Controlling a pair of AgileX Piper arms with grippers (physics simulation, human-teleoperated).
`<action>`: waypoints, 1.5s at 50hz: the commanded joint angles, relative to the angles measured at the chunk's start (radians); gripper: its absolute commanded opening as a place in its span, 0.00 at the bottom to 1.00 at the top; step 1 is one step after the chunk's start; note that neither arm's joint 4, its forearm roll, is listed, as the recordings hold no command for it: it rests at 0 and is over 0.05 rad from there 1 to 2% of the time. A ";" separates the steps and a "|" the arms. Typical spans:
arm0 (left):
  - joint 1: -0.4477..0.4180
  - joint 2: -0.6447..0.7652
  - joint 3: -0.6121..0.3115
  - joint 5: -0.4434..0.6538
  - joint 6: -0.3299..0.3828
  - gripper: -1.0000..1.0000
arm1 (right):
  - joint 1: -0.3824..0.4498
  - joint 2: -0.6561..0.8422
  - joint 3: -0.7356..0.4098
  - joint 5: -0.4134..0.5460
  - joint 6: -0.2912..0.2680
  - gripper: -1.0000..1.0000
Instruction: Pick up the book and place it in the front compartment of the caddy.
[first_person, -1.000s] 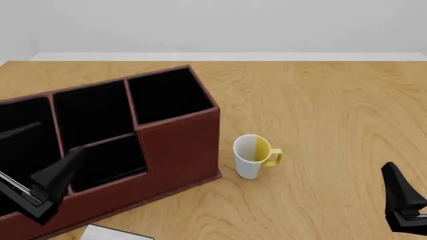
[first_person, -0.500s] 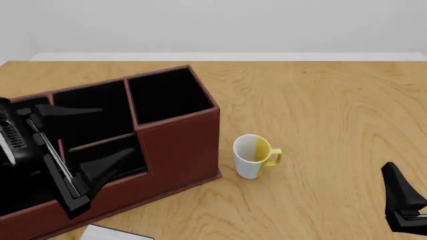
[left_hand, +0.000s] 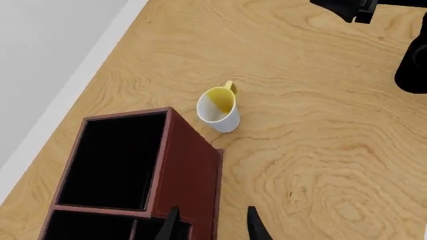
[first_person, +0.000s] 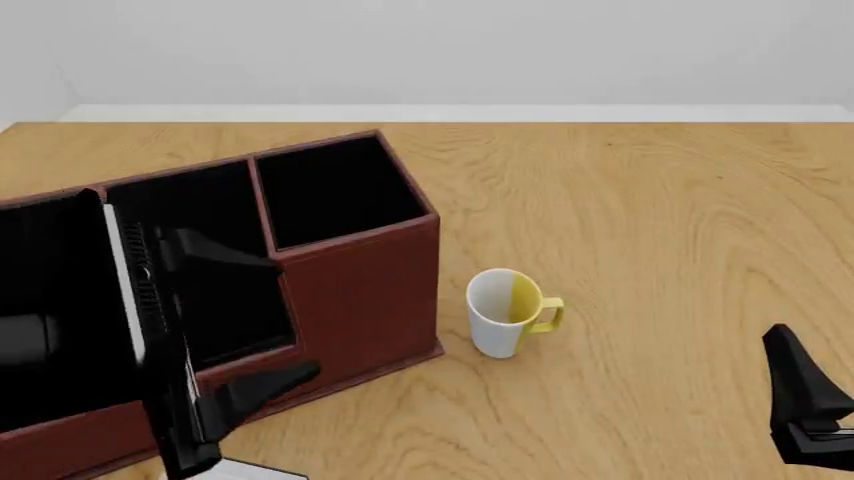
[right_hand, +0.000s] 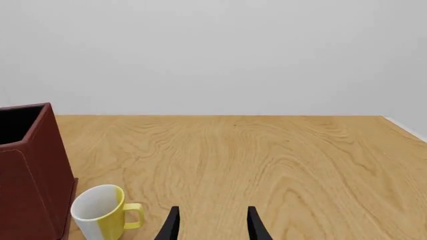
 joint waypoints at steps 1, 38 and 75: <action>-0.042 0.053 -0.038 0.104 0.034 1.00 | 0.000 0.000 0.000 0.000 0.000 1.00; -0.206 0.053 -0.253 0.437 0.161 1.00 | 0.000 0.001 0.000 -0.001 0.000 1.00; -0.321 -0.008 -0.143 0.412 0.211 1.00 | -0.001 0.003 0.000 -0.003 0.000 1.00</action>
